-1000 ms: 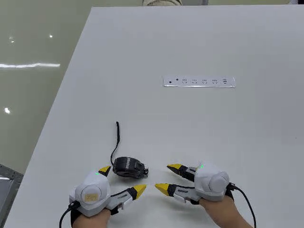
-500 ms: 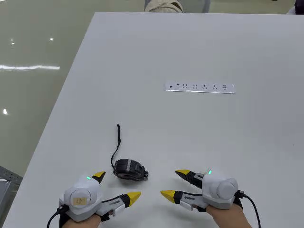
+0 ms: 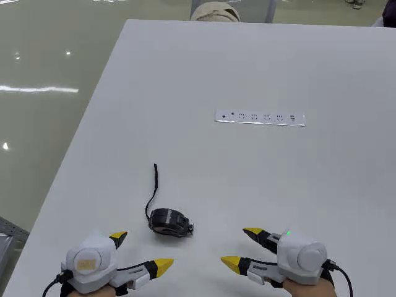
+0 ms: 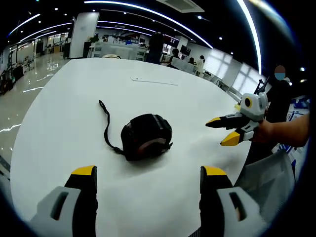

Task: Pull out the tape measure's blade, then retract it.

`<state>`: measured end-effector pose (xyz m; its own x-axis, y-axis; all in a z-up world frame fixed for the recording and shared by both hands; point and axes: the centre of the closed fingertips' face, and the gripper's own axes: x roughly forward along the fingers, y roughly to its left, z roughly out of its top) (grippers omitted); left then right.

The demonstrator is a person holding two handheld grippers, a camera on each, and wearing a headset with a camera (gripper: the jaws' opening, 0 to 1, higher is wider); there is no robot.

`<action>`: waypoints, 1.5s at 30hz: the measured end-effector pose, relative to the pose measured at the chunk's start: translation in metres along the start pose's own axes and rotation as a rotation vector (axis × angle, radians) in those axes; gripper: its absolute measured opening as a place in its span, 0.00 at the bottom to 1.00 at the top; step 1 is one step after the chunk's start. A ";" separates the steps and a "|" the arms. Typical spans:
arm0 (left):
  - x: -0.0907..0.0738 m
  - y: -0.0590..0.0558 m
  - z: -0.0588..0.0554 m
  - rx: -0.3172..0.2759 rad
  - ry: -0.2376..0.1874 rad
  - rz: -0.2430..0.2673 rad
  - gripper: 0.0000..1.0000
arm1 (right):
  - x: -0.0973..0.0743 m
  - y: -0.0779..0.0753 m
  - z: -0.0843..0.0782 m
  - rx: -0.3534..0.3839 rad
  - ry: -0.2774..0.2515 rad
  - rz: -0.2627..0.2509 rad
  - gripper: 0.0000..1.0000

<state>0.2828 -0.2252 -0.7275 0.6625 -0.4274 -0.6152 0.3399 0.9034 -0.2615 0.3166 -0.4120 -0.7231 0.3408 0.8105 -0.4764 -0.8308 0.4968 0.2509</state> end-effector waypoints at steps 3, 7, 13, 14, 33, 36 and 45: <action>-0.006 -0.001 0.001 0.021 0.001 0.000 0.85 | -0.006 -0.001 0.002 0.000 -0.001 -0.013 0.56; -0.014 0.001 0.001 0.029 0.002 -0.005 0.87 | -0.014 -0.003 0.004 -0.002 -0.003 -0.035 0.56; -0.021 0.007 -0.001 0.004 -0.003 0.002 0.87 | -0.025 -0.006 0.003 0.001 -0.009 -0.063 0.57; -0.022 0.007 -0.001 0.007 -0.004 0.004 0.87 | -0.028 -0.006 0.003 0.000 -0.009 -0.067 0.57; -0.042 0.004 -0.015 0.020 0.009 -0.002 0.87 | -0.065 -0.005 -0.009 -0.007 -0.001 -0.113 0.60; -0.045 0.004 -0.016 0.023 0.009 -0.003 0.86 | -0.071 -0.004 -0.008 -0.011 -0.008 -0.121 0.60; -0.050 0.000 -0.023 0.030 0.009 -0.004 0.85 | -0.083 -0.001 -0.011 -0.016 -0.028 -0.147 0.62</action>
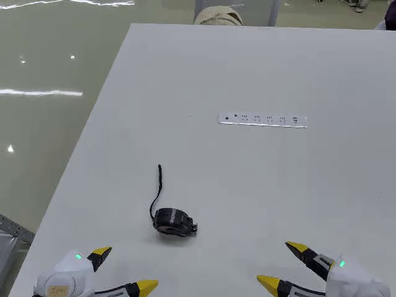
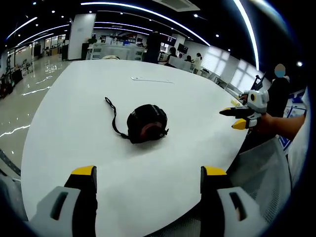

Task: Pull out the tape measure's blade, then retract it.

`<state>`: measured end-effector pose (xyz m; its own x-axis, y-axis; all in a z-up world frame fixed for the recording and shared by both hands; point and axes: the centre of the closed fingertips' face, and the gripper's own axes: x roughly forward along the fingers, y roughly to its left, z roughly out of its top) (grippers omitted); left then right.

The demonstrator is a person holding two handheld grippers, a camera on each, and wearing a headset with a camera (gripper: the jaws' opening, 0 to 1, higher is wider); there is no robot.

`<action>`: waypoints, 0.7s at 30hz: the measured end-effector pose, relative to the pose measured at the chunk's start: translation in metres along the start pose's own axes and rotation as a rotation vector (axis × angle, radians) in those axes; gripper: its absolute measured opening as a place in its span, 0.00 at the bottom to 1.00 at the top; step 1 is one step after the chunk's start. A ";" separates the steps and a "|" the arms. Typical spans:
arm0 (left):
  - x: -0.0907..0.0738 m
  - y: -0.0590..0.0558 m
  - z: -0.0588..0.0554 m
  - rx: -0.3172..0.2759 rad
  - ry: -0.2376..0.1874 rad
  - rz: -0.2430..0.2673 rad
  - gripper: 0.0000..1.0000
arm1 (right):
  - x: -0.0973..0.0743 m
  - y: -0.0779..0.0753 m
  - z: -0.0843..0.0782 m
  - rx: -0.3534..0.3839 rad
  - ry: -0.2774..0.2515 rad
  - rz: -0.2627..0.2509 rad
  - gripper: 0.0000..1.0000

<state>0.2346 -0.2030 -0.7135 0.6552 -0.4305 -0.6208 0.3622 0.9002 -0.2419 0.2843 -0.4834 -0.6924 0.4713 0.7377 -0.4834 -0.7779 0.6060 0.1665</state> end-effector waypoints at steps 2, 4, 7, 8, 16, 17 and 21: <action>-0.002 -0.002 -0.001 -0.002 -0.003 -0.003 0.85 | -0.003 0.002 -0.001 0.000 0.000 -0.003 0.62; -0.003 -0.003 -0.002 -0.005 -0.009 -0.006 0.86 | -0.006 0.001 -0.004 0.004 -0.003 -0.010 0.62; -0.005 -0.006 -0.003 -0.009 -0.018 -0.013 0.87 | -0.010 0.001 -0.007 0.009 -0.007 -0.021 0.62; -0.006 -0.007 -0.003 -0.008 -0.020 -0.017 0.88 | -0.011 0.000 -0.008 0.010 -0.006 -0.024 0.63; -0.008 -0.011 -0.001 -0.005 -0.051 -0.035 0.87 | -0.020 0.002 -0.016 0.015 -0.007 -0.045 0.64; -0.007 -0.011 -0.002 -0.004 -0.051 -0.035 0.87 | -0.021 0.002 -0.018 0.017 -0.004 -0.047 0.64; -0.008 -0.016 -0.004 -0.005 -0.057 -0.049 0.88 | -0.024 0.003 -0.021 0.027 -0.007 -0.054 0.65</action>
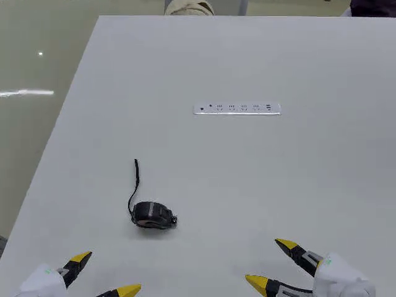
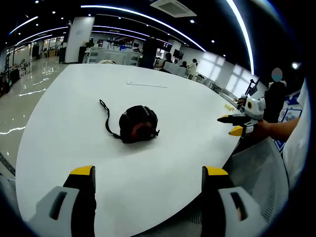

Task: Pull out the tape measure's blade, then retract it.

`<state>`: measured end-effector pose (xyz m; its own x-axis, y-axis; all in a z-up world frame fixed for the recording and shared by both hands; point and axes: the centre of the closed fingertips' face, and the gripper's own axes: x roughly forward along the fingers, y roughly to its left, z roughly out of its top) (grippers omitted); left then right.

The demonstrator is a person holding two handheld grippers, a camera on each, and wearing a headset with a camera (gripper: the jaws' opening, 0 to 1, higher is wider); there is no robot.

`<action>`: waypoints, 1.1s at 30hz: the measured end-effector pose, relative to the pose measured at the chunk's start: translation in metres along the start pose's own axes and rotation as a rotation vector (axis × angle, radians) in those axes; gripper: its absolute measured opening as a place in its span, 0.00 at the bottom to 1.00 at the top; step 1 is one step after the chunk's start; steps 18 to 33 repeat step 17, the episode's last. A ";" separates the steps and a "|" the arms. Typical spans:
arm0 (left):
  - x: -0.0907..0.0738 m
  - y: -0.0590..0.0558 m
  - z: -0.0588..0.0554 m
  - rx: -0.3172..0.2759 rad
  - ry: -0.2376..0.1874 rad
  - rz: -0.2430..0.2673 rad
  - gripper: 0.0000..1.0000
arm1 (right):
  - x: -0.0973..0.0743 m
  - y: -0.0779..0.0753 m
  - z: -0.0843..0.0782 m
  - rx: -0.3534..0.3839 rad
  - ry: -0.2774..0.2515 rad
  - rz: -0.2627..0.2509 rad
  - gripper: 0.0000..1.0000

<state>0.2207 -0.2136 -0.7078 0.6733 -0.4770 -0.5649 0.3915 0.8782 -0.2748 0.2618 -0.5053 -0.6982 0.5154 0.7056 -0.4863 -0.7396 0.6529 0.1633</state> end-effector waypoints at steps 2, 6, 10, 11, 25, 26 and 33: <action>0.000 0.000 -0.003 -0.003 0.004 -0.002 0.87 | -0.002 0.002 0.001 -0.001 -0.003 -0.002 0.65; -0.001 -0.001 -0.003 -0.014 -0.002 -0.002 0.87 | -0.004 0.002 0.001 0.000 -0.007 -0.008 0.66; -0.002 -0.001 -0.002 -0.013 -0.007 -0.003 0.88 | -0.005 0.003 0.000 -0.001 -0.009 -0.010 0.66; -0.002 -0.002 -0.002 -0.014 -0.008 -0.005 0.88 | -0.005 0.002 0.000 0.000 -0.008 -0.011 0.66; -0.004 -0.002 -0.003 -0.013 -0.008 -0.005 0.88 | -0.005 0.004 -0.001 0.002 -0.005 -0.007 0.66; -0.004 -0.002 -0.003 -0.013 -0.008 -0.005 0.88 | -0.005 0.004 -0.001 0.002 -0.005 -0.007 0.66; -0.004 -0.002 -0.003 -0.013 -0.008 -0.005 0.88 | -0.005 0.004 -0.001 0.002 -0.005 -0.007 0.66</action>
